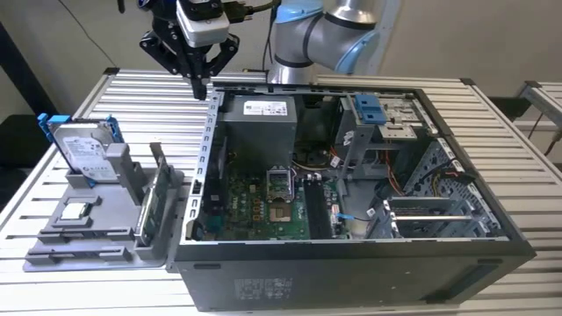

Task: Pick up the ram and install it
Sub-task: 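Reach for the ram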

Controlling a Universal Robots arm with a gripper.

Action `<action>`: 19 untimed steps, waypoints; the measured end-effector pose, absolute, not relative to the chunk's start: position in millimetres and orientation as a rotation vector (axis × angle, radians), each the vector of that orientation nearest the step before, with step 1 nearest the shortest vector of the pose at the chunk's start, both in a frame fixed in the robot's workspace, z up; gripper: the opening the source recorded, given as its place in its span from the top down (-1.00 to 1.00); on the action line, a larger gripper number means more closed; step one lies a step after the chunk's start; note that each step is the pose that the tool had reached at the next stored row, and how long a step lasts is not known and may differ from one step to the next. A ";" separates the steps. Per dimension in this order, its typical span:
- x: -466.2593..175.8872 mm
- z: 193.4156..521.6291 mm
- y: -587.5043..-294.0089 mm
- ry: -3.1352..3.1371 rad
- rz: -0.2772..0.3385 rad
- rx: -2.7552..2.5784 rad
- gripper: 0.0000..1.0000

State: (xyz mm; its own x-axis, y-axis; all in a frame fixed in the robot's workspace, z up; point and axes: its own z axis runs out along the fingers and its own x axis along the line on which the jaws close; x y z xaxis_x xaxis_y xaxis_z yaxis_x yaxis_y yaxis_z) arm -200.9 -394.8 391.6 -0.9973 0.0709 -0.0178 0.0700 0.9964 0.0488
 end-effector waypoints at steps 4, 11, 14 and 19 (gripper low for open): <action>-205.5 391.6 -394.8 3.120 0.075 0.110 0.79; -216.0 391.4 -394.0 3.120 0.075 0.110 0.79; -220.0 391.3 -393.7 3.120 0.075 0.110 0.79; -228.7 391.3 -393.7 3.120 0.075 0.110 0.79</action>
State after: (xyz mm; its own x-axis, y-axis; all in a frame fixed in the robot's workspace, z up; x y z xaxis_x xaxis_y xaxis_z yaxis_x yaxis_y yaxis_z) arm -228.7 -393.7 391.3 -0.9974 0.0707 -0.0169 0.0698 0.9964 0.0487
